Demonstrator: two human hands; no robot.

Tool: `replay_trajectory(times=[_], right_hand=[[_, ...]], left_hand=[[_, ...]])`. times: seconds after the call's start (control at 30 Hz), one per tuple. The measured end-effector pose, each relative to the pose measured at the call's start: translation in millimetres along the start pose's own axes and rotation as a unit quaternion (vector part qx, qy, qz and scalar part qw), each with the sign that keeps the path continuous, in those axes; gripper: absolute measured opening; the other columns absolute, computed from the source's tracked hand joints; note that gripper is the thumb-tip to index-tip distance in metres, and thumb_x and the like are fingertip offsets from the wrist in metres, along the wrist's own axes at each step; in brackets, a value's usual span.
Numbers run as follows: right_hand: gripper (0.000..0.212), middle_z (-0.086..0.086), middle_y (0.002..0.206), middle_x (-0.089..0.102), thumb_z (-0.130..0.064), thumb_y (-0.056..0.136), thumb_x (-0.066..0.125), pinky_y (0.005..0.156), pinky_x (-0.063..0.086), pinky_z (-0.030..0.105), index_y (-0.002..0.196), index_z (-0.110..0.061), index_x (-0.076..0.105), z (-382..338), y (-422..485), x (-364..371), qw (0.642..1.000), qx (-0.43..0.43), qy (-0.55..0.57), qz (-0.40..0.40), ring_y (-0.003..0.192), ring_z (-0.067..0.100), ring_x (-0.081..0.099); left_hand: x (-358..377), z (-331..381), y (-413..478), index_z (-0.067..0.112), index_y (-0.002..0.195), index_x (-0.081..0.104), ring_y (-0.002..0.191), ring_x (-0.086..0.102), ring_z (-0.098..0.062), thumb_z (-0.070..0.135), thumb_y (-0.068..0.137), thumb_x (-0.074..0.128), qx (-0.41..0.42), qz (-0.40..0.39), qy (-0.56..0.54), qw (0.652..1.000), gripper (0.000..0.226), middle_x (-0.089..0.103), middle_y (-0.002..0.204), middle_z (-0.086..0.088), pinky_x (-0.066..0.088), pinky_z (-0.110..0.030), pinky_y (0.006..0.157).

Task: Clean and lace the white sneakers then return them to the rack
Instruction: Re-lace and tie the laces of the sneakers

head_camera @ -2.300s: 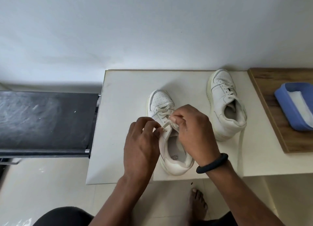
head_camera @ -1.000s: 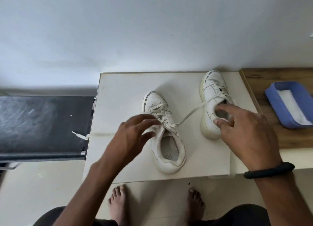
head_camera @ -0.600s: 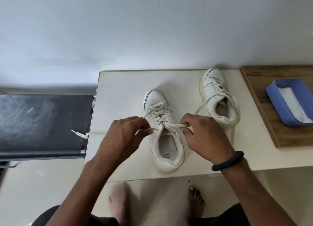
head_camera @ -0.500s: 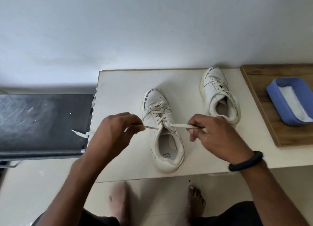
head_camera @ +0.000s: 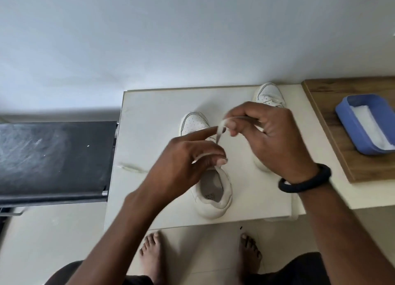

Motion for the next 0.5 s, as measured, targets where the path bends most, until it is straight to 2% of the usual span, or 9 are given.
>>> replay_trajectory(times=[0.1, 0.2, 0.27, 0.3, 0.33, 0.43, 0.5], right_hand=[[0.007, -0.001, 0.08, 0.072, -0.01, 0.091, 0.069, 0.071, 0.056, 0.036, 0.087, -0.009, 0.075, -7.8, 16.7, 7.8, 0.998, -0.05, -0.038, 0.03, 0.072, 0.012, 0.069], [0.006, 0.001, 0.09, 0.07, -0.011, 0.088, 0.071, 0.075, 0.054, 0.044, 0.094, -0.011, 0.073, -8.4, 13.8, -0.4, 0.978, -0.06, -0.15, 0.13, 0.083, 0.015, 0.068], [0.007, 0.001, 0.089, 0.065, -0.015, 0.087, 0.073, 0.075, 0.052, 0.039, 0.091, -0.011, 0.068, -9.2, -3.2, -8.7, 0.962, -0.037, -0.183, 0.198, 0.083, 0.015, 0.062], [0.011, 0.0, 0.086, 0.064, -0.019, 0.088, 0.073, 0.072, 0.051, 0.035, 0.086, -0.011, 0.066, -8.3, -11.5, -9.1, 0.961, -0.021, -0.187, 0.201, 0.079, 0.013, 0.06], [0.015, -0.002, 0.082, 0.064, -0.023, 0.088, 0.073, 0.069, 0.051, 0.033, 0.082, -0.012, 0.065, -3.1, -17.1, -4.1, 0.967, 0.009, -0.186, 0.171, 0.074, 0.011, 0.059], [0.018, -0.009, 0.078, 0.069, -0.039, 0.087, 0.073, 0.071, 0.056, 0.036, 0.083, -0.021, 0.072, 31.9, -27.9, 32.9, 0.978, 0.174, -0.117, -0.021, 0.073, 0.009, 0.065], [0.021, -0.01, 0.079, 0.072, -0.045, 0.084, 0.075, 0.073, 0.057, 0.034, 0.085, -0.024, 0.074, 41.4, -33.3, 49.6, 0.972, 0.216, -0.081, -0.053, 0.075, 0.008, 0.067]], left_hand=[[7.0, -7.9, 10.1, 0.016, 0.091, 0.08, 0.079, 0.066, -0.001, 0.025, 0.09, 0.073, -0.019, 0.029, -0.019, 0.999, 0.011, 0.075, 0.093, 0.009, 0.048, -0.018, 0.069], [-2.2, -13.6, 11.5, 0.014, 0.091, 0.079, 0.074, 0.068, -0.007, 0.021, 0.091, 0.073, -0.032, 0.069, -0.011, 0.997, 0.01, 0.075, 0.081, 0.007, 0.05, -0.02, 0.067], [-11.5, -21.7, 9.8, 0.015, 0.09, 0.079, 0.071, 0.068, -0.006, 0.017, 0.09, 0.073, -0.061, 0.097, -0.011, 0.993, 0.007, 0.073, 0.078, 0.009, 0.052, -0.021, 0.066], [-15.4, -26.0, 9.2, 0.015, 0.09, 0.079, 0.07, 0.068, -0.005, 0.016, 0.09, 0.073, -0.076, 0.108, -0.012, 0.991, 0.006, 0.073, 0.077, 0.009, 0.053, -0.022, 0.067], [-18.7, -29.7, 8.9, 0.016, 0.09, 0.079, 0.07, 0.068, -0.005, 0.016, 0.09, 0.074, -0.089, 0.117, -0.013, 0.989, 0.006, 0.074, 0.077, 0.009, 0.054, -0.024, 0.068], [-23.7, -34.9, 7.8, 0.017, 0.092, 0.08, 0.071, 0.068, -0.002, 0.018, 0.09, 0.074, -0.116, 0.125, -0.021, 0.985, 0.007, 0.074, 0.076, 0.01, 0.054, -0.021, 0.07], [-24.6, -34.0, 7.0, 0.018, 0.093, 0.08, 0.072, 0.068, -0.001, 0.018, 0.09, 0.074, -0.124, 0.122, -0.019, 0.985, 0.007, 0.074, 0.076, 0.011, 0.052, -0.016, 0.069]])
Point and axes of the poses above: each hand's wrist, its own y-axis towards the middle knuckle, its own x-axis out of the palm, z = x × y, the point moved 9 cm from there along y, towards the middle knuckle
